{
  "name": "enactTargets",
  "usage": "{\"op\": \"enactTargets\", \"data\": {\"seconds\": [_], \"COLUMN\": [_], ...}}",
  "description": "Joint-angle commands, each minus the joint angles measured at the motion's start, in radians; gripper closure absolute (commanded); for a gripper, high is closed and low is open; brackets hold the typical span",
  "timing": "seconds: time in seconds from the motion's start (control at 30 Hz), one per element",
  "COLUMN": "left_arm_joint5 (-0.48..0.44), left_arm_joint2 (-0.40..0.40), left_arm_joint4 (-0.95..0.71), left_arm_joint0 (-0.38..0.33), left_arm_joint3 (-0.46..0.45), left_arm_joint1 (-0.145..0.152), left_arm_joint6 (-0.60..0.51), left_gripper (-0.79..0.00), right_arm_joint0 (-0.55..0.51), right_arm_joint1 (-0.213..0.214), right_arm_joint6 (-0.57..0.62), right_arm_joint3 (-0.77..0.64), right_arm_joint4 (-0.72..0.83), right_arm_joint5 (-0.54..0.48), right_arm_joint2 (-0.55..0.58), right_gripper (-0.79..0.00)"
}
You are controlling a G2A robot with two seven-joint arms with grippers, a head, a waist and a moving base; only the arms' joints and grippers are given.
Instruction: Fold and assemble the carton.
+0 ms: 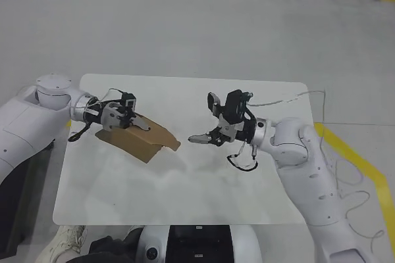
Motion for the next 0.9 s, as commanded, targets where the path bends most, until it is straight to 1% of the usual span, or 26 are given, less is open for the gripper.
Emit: {"op": "enactTargets", "data": {"seconds": [0.0, 0.07, 0.2, 0.4, 0.43, 0.7, 0.87], "left_arm_joint5": [-0.001, -0.001, -0.001, -0.001, -0.001, -0.001, -0.001], "left_arm_joint2": [0.040, 0.076, 0.076, 0.076, 0.076, 0.076, 0.076], "left_arm_joint4": [-0.012, -0.032, -0.041, -0.052, -0.048, -0.045, -0.052], "left_arm_joint0": [-0.012, -0.029, -0.012, -0.001, -0.001, 0.007, 0.009], "left_arm_joint3": [-0.002, -0.007, -0.024, -0.028, -0.027, -0.024, -0.021], "left_arm_joint1": [0.000, -0.003, -0.008, -0.018, -0.020, -0.035, -0.039], "left_arm_joint6": [0.000, 0.000, 0.000, 0.000, 0.000, 0.000, 0.000], "left_gripper": [0.000, 0.000, 0.000, 0.000, 0.000, 0.000, 0.000], "right_arm_joint0": [-0.008, -0.015, -0.024, -0.038, -0.041, -0.056, -0.051], "right_arm_joint1": [0.000, 0.000, 0.003, 0.007, 0.008, 0.010, 0.009], "right_arm_joint6": [-0.072, -0.132, -0.206, -0.286, -0.295, -0.351, -0.370], "right_arm_joint3": [0.000, 0.004, 0.007, 0.001, 0.000, -0.006, 0.010], "right_arm_joint4": [-0.094, -0.165, -0.258, -0.333, -0.344, -0.403, -0.435], "right_arm_joint5": [-0.022, -0.030, -0.042, -0.049, -0.050, -0.043, -0.020], "right_arm_joint2": [-0.015, -0.023, -0.038, -0.065, -0.072, -0.121, -0.150], "right_gripper": [-0.757, -0.677, -0.693, -0.683, -0.693, -0.693, -0.668]}}
